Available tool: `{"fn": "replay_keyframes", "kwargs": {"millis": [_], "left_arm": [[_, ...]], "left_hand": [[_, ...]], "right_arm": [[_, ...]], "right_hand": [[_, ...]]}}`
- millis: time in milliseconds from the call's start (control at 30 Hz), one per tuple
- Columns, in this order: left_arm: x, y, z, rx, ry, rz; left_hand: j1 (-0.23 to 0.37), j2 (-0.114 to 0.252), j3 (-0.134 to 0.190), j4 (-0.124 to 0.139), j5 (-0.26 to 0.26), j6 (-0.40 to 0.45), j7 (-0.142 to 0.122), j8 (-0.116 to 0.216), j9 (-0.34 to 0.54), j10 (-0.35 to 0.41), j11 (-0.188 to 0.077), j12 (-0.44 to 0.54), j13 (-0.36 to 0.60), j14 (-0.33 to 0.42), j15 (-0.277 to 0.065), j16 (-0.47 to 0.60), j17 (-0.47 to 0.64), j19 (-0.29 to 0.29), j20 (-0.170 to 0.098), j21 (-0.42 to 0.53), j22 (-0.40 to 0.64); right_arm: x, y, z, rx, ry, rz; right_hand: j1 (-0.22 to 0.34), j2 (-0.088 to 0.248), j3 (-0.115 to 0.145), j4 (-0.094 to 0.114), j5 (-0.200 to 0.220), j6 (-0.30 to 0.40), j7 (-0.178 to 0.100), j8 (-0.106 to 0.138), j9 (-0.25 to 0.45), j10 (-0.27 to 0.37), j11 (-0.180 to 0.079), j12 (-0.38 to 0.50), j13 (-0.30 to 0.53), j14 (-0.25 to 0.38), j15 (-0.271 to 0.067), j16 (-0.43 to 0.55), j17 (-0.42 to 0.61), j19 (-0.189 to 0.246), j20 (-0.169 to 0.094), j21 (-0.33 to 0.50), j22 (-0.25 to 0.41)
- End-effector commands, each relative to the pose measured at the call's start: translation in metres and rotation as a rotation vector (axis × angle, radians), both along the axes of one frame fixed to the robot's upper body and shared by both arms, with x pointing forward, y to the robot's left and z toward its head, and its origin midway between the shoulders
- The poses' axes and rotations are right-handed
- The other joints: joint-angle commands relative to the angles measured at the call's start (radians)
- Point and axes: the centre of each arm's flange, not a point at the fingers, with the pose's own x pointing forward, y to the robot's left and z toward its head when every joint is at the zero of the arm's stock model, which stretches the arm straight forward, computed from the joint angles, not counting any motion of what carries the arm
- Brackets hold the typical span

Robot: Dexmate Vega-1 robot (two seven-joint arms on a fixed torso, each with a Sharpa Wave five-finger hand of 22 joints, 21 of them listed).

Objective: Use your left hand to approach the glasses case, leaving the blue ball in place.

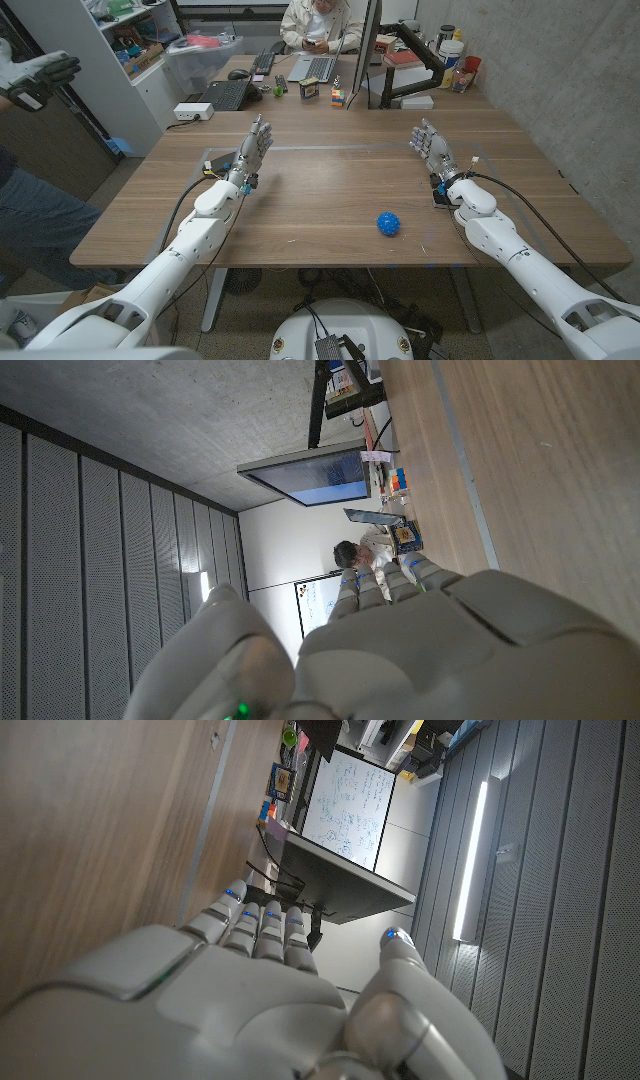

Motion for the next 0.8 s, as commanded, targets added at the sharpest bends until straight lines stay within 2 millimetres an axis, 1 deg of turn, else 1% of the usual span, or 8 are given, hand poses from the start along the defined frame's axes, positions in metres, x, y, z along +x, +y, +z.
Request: {"fn": "replay_keyframes", "kwargs": {"millis": [33, 233, 633, 800], "left_arm": [[-0.0004, 0.0015, -0.0056, -0.025, 0.006, -0.029], [-0.0011, 0.0022, -0.0051, -0.009, 0.01, -0.035], [0.0014, -0.0008, -0.0024, 0.004, 0.012, -0.044], [0.0008, -0.002, -0.0002, 0.02, 0.008, -0.047]], "left_hand": [[0.012, 0.003, 0.0, 0.005, 0.005, 0.005, 0.008, 0.006, 0.004, -0.003, -0.005, 0.006, 0.002, -0.004, -0.001, 0.006, 0.002, -0.006, -0.01, 0.007, 0.004], [0.013, 0.005, 0.0, 0.005, 0.005, 0.006, 0.004, 0.006, 0.004, -0.004, -0.006, 0.006, 0.002, -0.002, -0.002, 0.007, 0.002, -0.005, -0.006, 0.007, 0.004], [0.018, 0.012, 0.001, 0.003, 0.006, 0.009, 0.006, 0.007, 0.004, -0.006, -0.003, 0.005, 0.002, -0.002, 0.002, 0.006, 0.002, -0.007, -0.001, 0.006, 0.004], [0.021, 0.015, 0.001, 0.002, 0.007, 0.01, 0.004, 0.007, 0.004, -0.005, -0.004, 0.005, 0.002, -0.001, 0.001, 0.007, 0.002, -0.01, 0.009, 0.004, 0.004]], "right_arm": [[0.0015, -0.0012, 0.0002, -0.011, 0.004, 0.004], [0.0031, -0.0007, -0.001, -0.007, 0.007, 0.007], [0.002, -0.0017, -0.0028, -0.004, 0.006, 0.004], [0.0017, -0.0024, -0.0031, -0.001, 0.001, 0.001]], "right_hand": [[0.004, 0.0, 0.005, 0.001, 0.006, 0.006, 0.001, 0.006, 0.002, 0.005, 0.005, 0.006, 0.003, 0.004, 0.007, 0.008, 0.003, 0.012, 0.0, 0.003, 0.002], [0.002, 0.0, 0.002, 0.002, 0.006, 0.007, 0.0, 0.006, 0.002, 0.006, 0.006, 0.005, 0.003, 0.005, 0.007, 0.008, 0.003, 0.013, 0.0, 0.002, 0.002], [0.001, 0.0, 0.0, 0.001, 0.006, 0.007, -0.004, 0.006, 0.002, 0.01, 0.006, 0.004, 0.003, 0.008, 0.007, 0.008, 0.003, 0.014, 0.001, -0.001, 0.002], [0.001, 0.002, -0.001, 0.001, 0.006, 0.005, -0.005, 0.005, 0.002, 0.012, 0.006, 0.003, 0.003, 0.009, 0.007, 0.008, 0.003, 0.016, 0.001, -0.002, 0.002]]}}
